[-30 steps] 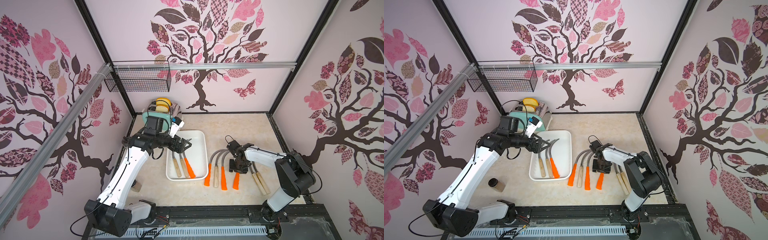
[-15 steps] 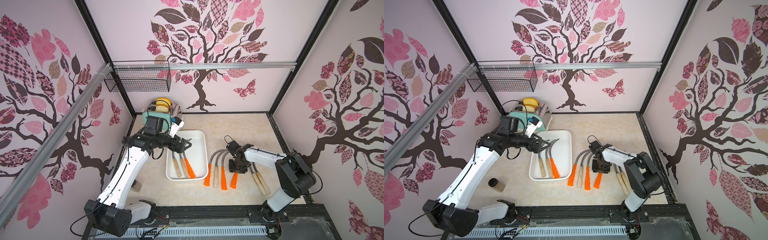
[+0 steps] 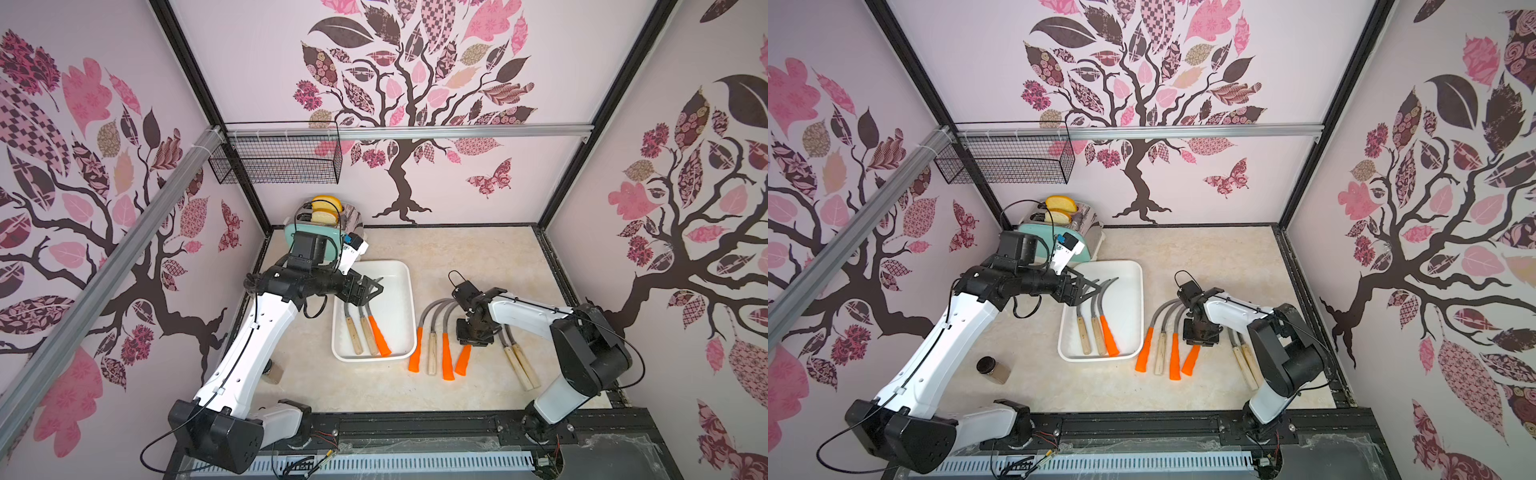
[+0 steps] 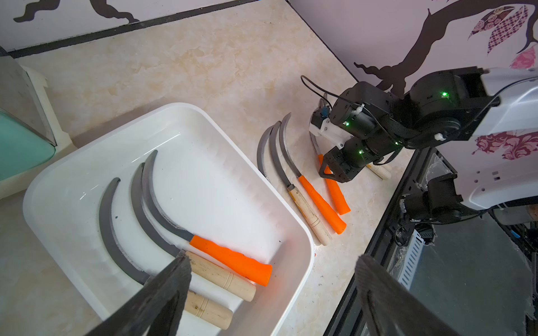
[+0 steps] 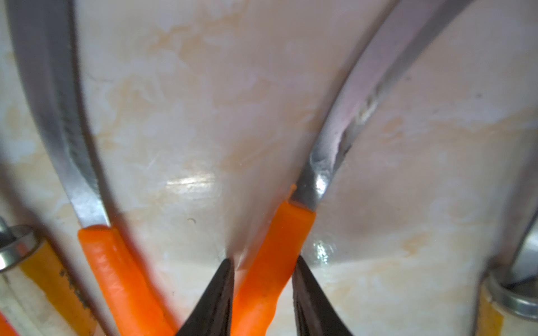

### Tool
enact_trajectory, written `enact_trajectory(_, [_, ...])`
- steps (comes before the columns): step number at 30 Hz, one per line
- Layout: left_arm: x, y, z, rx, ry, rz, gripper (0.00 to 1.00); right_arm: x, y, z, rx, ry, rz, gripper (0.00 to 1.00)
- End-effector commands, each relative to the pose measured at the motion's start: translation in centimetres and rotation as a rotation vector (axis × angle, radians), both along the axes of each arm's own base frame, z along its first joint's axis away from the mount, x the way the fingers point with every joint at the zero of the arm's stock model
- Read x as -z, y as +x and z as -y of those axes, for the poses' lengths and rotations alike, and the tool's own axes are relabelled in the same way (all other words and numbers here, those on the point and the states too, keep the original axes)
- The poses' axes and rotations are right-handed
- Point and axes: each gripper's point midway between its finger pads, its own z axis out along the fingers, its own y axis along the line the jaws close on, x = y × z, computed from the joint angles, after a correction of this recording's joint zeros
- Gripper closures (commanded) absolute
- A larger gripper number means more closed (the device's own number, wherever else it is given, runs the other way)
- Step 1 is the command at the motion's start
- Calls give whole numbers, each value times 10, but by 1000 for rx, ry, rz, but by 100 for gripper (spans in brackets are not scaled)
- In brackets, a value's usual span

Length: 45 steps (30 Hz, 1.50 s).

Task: Put small sickles into storage boxes
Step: Move the storage box.

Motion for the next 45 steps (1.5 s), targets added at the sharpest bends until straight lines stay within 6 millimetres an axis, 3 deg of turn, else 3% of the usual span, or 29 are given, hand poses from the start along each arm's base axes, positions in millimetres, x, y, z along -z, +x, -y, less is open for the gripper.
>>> enact_trajectory(1, [-11, 0, 1, 3, -8, 30, 8, 21, -10, -21, -61, 53, -64, 63])
enact_trajectory(15, [-11, 1, 0, 2, -6, 33, 8, 28, -18, -15, -112, -26, -82, 68])
enact_trajectory(19, [-11, 0, 0, 2, -6, 34, 8, 28, -19, -13, -119, -33, -83, 59])
enact_trajectory(22, [-11, 0, 0, 2, -6, 35, 8, 26, -18, -15, -118, -25, -81, 58])
enact_trajectory(33, [-13, 0, 0, 3, -9, 38, 8, 14, -23, -10, -88, -24, -62, 57])
enact_trajectory(45, [-14, -1, 0, 1, -10, 40, 7, 23, -38, 1, -70, -52, -96, 59])
